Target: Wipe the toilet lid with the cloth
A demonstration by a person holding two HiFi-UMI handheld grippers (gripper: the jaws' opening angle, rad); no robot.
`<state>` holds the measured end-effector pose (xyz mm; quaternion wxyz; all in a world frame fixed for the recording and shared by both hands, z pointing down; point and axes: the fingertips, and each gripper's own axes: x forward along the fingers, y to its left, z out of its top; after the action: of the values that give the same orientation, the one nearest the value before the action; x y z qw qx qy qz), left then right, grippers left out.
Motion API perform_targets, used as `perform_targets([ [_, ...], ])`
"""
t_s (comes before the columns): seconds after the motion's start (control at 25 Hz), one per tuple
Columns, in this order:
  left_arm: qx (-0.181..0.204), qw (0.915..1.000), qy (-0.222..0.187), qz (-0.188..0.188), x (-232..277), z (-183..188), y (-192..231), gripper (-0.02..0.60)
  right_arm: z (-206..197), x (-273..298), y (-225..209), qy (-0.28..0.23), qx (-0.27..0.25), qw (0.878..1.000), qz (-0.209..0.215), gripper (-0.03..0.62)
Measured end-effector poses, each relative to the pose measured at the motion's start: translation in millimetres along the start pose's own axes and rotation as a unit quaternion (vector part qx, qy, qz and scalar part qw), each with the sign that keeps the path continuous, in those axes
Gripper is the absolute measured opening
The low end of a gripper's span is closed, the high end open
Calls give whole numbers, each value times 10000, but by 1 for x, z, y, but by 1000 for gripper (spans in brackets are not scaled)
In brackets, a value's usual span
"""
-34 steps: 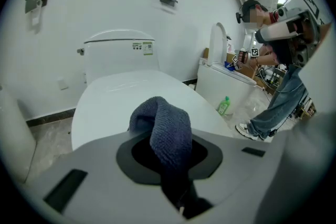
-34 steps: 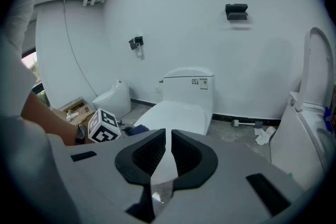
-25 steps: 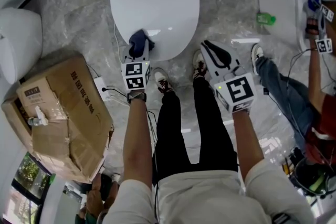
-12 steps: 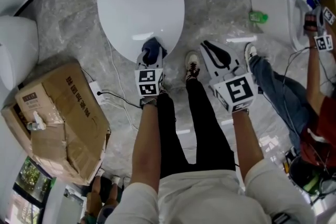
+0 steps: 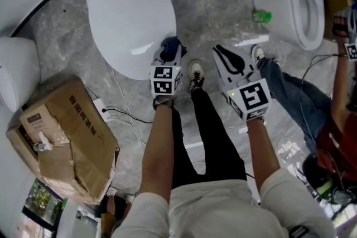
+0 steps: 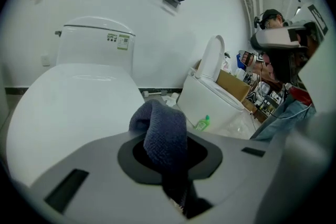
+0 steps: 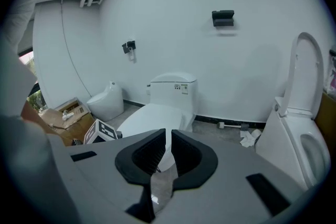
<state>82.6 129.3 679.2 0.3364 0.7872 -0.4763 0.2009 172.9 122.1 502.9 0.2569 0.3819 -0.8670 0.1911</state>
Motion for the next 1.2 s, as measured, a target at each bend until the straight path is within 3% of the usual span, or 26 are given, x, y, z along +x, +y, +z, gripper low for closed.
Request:
perform_targets([
  [0.2, 129, 9986, -471, -223, -19, 49, -13, 58, 31, -17, -6, -197, -71, 9996, -189, 54],
  [0.44, 420, 9918, -1157, -329, -93, 123, -25, 58, 95, -52, 7, -754, -57, 9966, -325, 54],
  [0.8, 1008, 9677, -2301, -204, -229, 256, -33, 57, 216, -110, 41, -1497, -496, 9864, -463, 49],
  [1.2, 1647, 9402, -2963, 348, -366, 346, -50, 57, 317, -169, 94, -2256, -897, 9691, -445, 46],
])
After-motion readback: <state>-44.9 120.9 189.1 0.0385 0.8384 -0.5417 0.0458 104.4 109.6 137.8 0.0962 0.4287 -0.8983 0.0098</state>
